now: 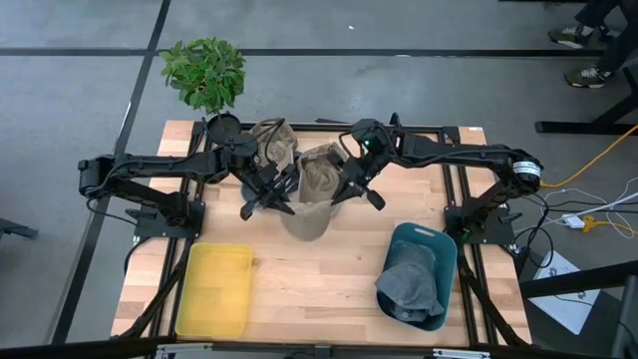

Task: Pick & Place hat
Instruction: Put the bottom brown cap into the yellow bin

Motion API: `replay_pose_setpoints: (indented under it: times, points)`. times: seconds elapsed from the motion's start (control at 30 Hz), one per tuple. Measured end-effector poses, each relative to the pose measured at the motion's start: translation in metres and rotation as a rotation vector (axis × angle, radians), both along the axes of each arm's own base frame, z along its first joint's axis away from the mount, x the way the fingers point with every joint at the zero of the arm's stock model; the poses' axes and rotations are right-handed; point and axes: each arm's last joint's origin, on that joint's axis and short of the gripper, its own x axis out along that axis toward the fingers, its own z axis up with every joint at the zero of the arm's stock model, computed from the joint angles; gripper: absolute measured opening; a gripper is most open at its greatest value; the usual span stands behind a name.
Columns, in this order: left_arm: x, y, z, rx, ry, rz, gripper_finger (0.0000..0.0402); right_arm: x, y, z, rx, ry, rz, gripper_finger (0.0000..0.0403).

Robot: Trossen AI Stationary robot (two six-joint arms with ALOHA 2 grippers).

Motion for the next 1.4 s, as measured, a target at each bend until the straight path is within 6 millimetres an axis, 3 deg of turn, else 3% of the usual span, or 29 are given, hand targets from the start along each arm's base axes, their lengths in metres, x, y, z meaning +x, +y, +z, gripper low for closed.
replay_pose_setpoints:
  times: [0.1,0.2,0.33,0.5,0.67,0.87,1.07,1.23,1.4]
  points:
    - [-0.001,-0.002,0.000,-0.010,0.004,-0.047,0.0004,0.000,-0.002,0.001,-0.006,0.013,-0.047,0.0023]
    - [-0.002,-0.003,0.000,-0.016,0.003,-0.068,0.0006,-0.003,-0.005,0.002,-0.040,0.076,-0.200,0.0035]
    - [0.000,0.000,0.000,-0.035,0.036,0.030,0.0004,-0.015,-0.007,0.017,-0.144,0.226,-0.416,0.0063]
    - [0.002,0.003,-0.001,-0.010,0.040,0.164,0.0005,-0.024,0.004,0.035,-0.127,0.341,-0.443,0.0118]
    - [0.005,0.008,-0.002,0.047,0.041,0.398,0.0005,-0.026,0.022,0.030,-0.161,0.420,-0.424,0.0158]
    - [0.007,0.008,-0.001,0.160,0.005,0.602,0.0004,-0.023,0.037,0.026,-0.254,0.448,-0.538,0.0165]
    - [0.011,-0.005,0.002,0.258,-0.037,0.692,0.0005,-0.028,0.041,-0.009,-0.275,0.458,-0.565,0.0165]
    - [0.010,-0.017,0.005,0.272,-0.058,0.711,0.0006,-0.044,0.042,-0.026,-0.198,0.294,-0.671,0.0165]
    - [0.011,-0.028,0.009,0.342,-0.097,0.792,0.0004,-0.055,0.041,-0.040,-0.094,-0.027,-0.889,0.0165]
